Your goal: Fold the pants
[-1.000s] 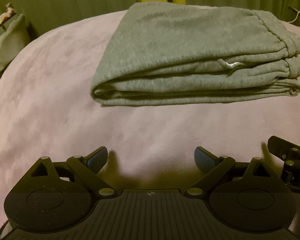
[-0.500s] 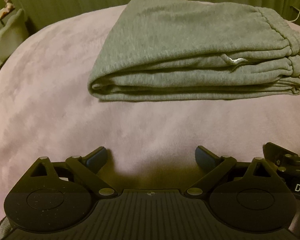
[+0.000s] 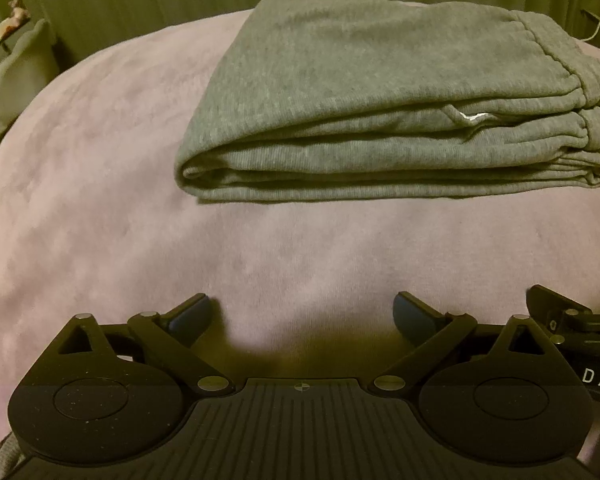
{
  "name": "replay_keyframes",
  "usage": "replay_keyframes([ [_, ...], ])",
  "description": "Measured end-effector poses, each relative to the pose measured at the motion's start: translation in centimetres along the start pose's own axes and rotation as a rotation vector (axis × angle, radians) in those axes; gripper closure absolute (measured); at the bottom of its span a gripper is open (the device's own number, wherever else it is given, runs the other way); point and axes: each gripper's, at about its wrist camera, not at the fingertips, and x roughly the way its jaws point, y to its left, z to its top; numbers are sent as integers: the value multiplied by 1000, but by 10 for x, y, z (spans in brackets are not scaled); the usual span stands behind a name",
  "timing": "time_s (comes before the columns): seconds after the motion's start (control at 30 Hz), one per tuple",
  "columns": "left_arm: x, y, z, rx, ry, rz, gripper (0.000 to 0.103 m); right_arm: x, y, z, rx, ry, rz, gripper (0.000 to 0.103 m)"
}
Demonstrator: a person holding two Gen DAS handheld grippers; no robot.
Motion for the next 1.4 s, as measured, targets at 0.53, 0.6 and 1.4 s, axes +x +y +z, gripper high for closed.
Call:
replay_keyframes([
  [0.53,2,1,-1,9,-3,9,0,2,0,0,-1,3,-2,2],
  [0.6,3,1,-1,10,-4,12,0,2,0,0,-1,4,-2,2],
  [1.4,3,1,-2,16,-6,18,0,2,0,0,-2,4,-1,2],
])
